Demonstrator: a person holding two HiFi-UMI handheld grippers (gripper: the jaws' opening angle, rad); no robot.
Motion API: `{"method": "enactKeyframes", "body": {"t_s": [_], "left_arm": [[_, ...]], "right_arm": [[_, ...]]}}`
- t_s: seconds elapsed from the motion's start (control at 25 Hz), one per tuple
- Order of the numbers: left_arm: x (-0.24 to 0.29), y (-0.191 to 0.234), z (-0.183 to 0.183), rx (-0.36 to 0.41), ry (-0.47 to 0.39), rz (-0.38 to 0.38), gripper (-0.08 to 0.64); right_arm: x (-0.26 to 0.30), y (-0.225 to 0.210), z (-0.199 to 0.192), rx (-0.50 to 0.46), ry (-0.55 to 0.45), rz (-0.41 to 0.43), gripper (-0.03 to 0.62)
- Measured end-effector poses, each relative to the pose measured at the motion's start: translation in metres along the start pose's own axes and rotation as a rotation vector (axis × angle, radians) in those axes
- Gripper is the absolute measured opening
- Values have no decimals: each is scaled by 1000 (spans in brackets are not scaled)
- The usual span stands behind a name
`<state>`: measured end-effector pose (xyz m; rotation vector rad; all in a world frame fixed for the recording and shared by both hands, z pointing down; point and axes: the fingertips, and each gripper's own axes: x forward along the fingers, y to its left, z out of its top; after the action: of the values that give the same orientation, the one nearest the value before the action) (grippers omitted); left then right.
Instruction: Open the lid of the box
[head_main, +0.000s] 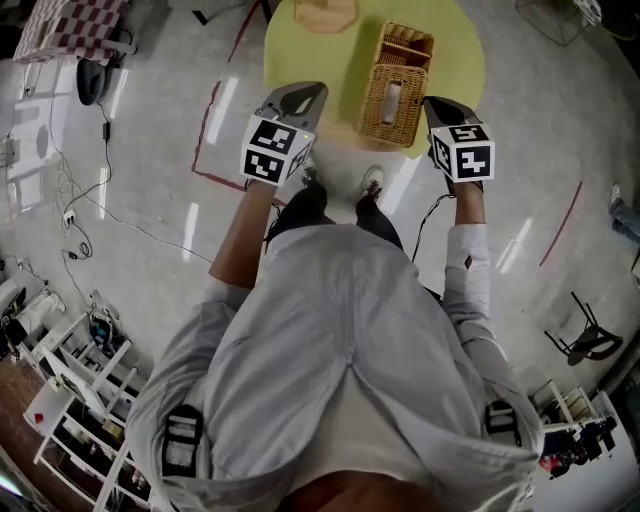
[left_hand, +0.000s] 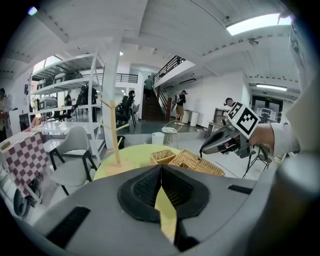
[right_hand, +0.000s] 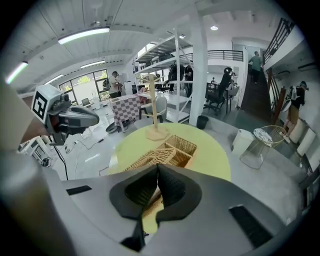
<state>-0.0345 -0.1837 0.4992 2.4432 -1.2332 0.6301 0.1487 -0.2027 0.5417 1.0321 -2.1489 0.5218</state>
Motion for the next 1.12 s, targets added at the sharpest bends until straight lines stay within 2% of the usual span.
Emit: {"method": "enactKeyframes", "body": {"t_s": [0.24,0.68,0.88,1.12], "left_arm": [[-5,21,18,4,-34,-43,29],[-2,61,19,-18,-66,-138,29],[-3,76,16,-39,-63,-147,29],[-6,109,-1,-75,-41,-124,29]], "right_arm": [[-4,26,36,-13,-22,-17,25],[9,67,81,-29,-49,-49,25],[21,84,94,-32,-52,-35,25],[66,109,104,-42,-37,23,25]]}}
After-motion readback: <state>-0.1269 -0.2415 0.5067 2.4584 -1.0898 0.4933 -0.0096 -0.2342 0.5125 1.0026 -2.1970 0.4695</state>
